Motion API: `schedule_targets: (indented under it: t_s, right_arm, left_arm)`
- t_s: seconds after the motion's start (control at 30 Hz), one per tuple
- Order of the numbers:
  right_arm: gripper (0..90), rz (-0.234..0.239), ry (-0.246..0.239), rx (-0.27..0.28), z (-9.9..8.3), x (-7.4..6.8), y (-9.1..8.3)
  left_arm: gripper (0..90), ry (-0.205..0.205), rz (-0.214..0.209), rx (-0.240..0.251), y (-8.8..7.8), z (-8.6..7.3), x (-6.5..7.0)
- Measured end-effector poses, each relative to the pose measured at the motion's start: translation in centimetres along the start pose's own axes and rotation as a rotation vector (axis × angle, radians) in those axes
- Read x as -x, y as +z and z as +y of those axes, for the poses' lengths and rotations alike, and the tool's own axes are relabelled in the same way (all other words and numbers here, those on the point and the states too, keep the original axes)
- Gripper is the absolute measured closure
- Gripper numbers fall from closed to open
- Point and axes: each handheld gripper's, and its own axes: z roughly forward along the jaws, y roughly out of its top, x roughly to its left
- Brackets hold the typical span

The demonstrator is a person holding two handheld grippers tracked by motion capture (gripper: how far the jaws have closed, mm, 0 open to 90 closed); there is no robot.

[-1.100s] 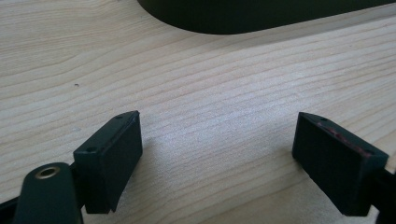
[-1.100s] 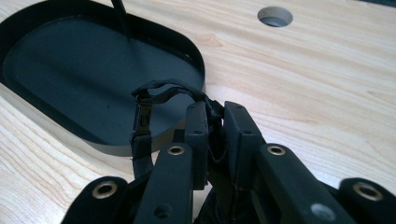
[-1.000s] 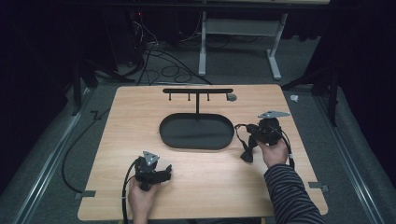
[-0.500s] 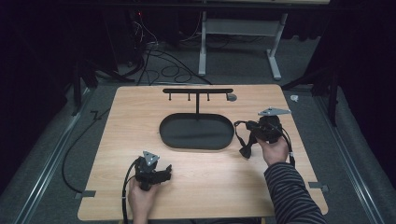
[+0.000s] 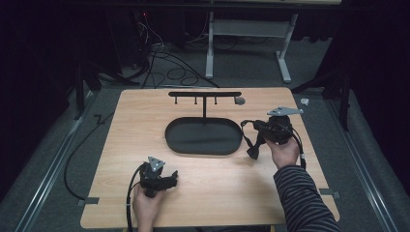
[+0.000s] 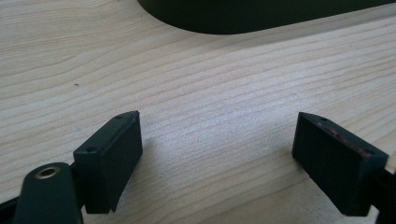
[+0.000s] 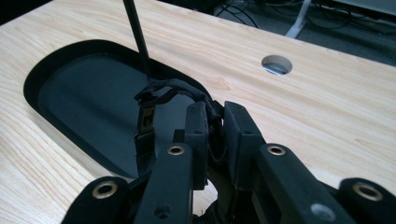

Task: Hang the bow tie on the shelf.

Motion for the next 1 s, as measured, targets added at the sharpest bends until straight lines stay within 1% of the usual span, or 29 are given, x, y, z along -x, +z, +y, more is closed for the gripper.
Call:
schedule_targets:
  t_s: [0.17,0.3,0.53,0.67,0.83,1.0]
  right_arm:
    - [82.2,0.005,-0.012,0.009,0.4,-0.2,-0.1]
    - [82.2,0.010,-0.012,0.014,0.8,-0.5,-0.2]
    - [82.2,0.022,-0.036,0.029,1.8,-1.0,-0.1]
    - [82.3,0.024,-0.037,0.031,2.2,-1.3,-0.1]
    - [82.2,0.030,-0.065,0.041,2.7,-1.8,-0.1]
    - [82.2,0.034,-0.062,0.046,3.4,-2.0,-0.1]
  left_arm:
    - [16.3,0.000,0.001,0.000,0.0,0.0,0.0]
    - [16.3,0.000,0.000,0.000,0.0,0.0,0.0]
    - [16.3,0.000,0.000,0.000,0.0,0.0,0.0]
    - [16.3,0.000,0.000,0.000,0.0,0.0,0.0]
    - [16.3,0.000,0.000,0.000,0.0,0.0,0.0]
    - [16.3,0.000,0.000,0.000,0.0,0.0,0.0]
